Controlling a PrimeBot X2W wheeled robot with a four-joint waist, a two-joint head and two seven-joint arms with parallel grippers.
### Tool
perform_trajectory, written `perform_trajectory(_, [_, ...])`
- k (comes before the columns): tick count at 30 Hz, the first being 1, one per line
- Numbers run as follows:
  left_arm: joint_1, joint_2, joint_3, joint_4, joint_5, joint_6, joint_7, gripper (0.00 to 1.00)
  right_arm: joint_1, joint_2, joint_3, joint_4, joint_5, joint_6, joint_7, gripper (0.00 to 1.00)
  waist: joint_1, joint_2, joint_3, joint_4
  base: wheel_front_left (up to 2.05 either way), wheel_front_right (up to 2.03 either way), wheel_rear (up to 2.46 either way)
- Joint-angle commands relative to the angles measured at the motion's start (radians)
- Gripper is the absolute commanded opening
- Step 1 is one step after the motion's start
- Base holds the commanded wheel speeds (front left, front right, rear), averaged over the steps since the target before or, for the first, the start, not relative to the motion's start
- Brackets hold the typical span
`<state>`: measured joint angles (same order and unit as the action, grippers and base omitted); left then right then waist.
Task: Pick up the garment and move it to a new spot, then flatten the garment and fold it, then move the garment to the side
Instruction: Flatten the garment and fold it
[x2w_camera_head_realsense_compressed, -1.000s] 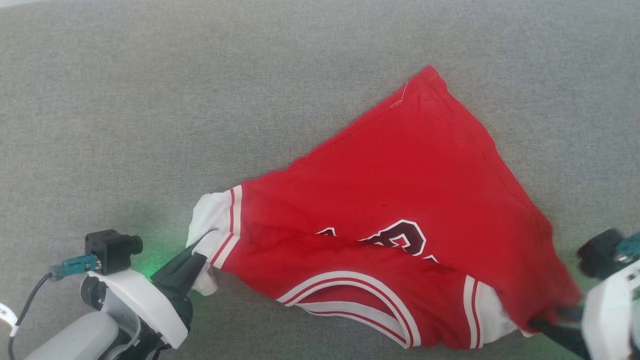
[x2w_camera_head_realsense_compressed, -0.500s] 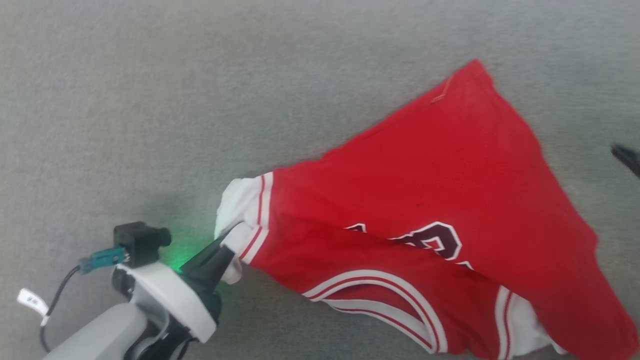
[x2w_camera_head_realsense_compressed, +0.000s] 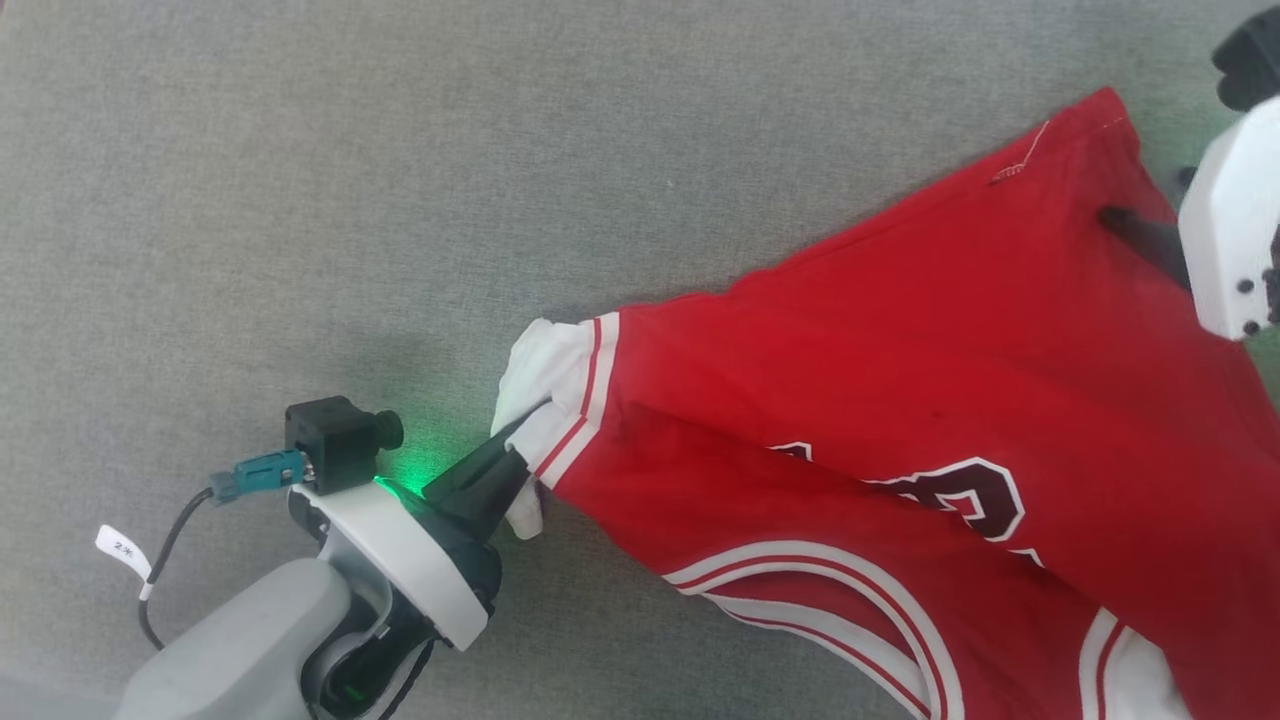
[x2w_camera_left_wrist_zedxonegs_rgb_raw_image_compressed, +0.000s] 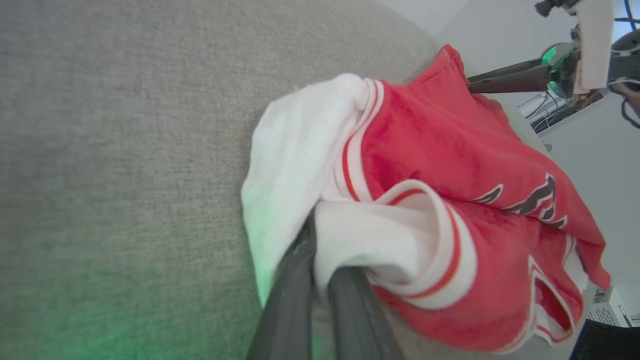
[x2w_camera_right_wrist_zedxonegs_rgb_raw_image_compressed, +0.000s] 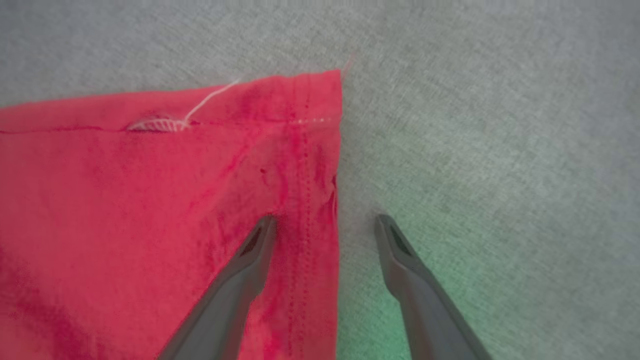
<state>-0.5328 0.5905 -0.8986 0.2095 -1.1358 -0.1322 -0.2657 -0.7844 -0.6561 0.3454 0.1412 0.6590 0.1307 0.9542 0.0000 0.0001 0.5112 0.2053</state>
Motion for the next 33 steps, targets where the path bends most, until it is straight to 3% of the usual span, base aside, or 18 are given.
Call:
perform_trajectory(1, [0.005, -0.009, -0.009, 0.019, -0.005, 0.004, 0.003, 0.0, -0.014, 0.004, 0.03, 0.03, 0.011, 0.0, -0.007, 1.0, 0.0, -0.0001, 0.005, 0.006, 0.0, 0.0, 0.0])
perform_trajectory(3, [0.006, -0.013, -0.012, 0.023, -0.008, 0.004, 0.003, 0.0, -0.015, 0.004, 0.077, 0.066, 0.027, 0.0, -0.001, 0.95, 0.0, -0.0001, 0.004, 0.008, 0.0, 0.0, 0.0])
perform_trajectory(4, [0.006, -0.013, -0.012, 0.024, -0.01, 0.004, 0.003, 0.0, -0.017, 0.001, 0.099, 0.075, 0.037, 0.0, 0.003, 0.49, 0.0, -0.0001, 0.003, 0.008, 0.0, 0.0, 0.0])
perform_trajectory(6, [0.007, -0.013, -0.008, 0.026, -0.015, 0.004, 0.003, 0.0, -0.024, -0.003, 0.121, 0.09, 0.057, 0.0, -0.01, 0.0, 0.0, -0.0001, -0.002, 0.006, 0.0, 0.0, 0.0])
perform_trajectory(12, [-0.007, -0.009, 0.023, 0.012, -0.027, 0.003, 0.002, 0.0, -0.065, -0.004, 0.086, 0.114, 0.118, 0.0, -0.14, 0.0, 0.0, -0.0001, -0.023, -0.015, 0.0, 0.0, 0.0])
perform_trajectory(19, [-0.147, 0.035, 0.086, -0.005, -0.075, 0.003, 0.002, 0.0, -0.146, 0.022, -0.036, 0.193, 0.115, 0.0, -0.314, 0.0, 0.0, -0.0001, -0.02, -0.058, 0.0, 0.0, 0.0])
perform_trajectory(26, [-0.481, 0.088, 0.132, 0.068, -0.165, 0.003, 0.024, 0.0, -0.345, 0.087, -0.182, 0.309, 0.045, 0.0, -0.476, 0.0, 0.0, -0.0001, 0.037, -0.111, 0.0, 0.0, 0.0])
perform_trajectory(33, [-0.94, 0.09, 0.214, 0.319, -0.212, 0.004, 0.048, 0.0, -0.651, 0.205, -0.35, 0.488, -0.153, -0.004, -0.716, 0.0, 0.0, -0.0001, 0.083, -0.183, 0.0, 0.0, 0.0])
